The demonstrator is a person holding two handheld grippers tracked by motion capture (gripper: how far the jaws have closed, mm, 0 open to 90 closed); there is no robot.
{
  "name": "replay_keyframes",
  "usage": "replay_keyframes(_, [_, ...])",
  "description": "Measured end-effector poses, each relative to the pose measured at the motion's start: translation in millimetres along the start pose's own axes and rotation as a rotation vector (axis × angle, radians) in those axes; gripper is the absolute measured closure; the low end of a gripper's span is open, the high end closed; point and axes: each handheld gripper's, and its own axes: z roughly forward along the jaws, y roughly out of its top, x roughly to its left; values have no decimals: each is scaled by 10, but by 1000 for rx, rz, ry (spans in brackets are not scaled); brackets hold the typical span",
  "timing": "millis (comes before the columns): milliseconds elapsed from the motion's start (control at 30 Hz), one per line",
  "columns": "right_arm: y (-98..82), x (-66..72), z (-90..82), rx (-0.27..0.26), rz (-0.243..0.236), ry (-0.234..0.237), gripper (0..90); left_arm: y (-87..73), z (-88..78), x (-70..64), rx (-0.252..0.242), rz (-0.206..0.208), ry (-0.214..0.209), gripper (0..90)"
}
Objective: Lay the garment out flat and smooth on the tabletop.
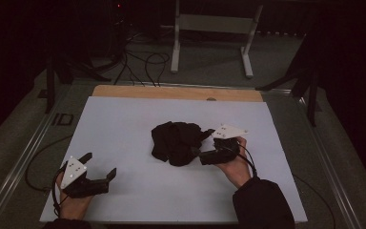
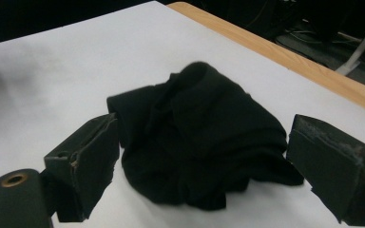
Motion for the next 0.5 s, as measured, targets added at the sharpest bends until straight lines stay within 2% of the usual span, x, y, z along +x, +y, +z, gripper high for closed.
replay_keyframes(300, [105, 47, 269, 30, -42, 3, 125, -1, -3, 1, -6, -4, -1, 0])
replay_keyframes(500, [51, 21, 400, 56, -69, 9, 138, -1, 0, 2, -6, -3, -2, 0])
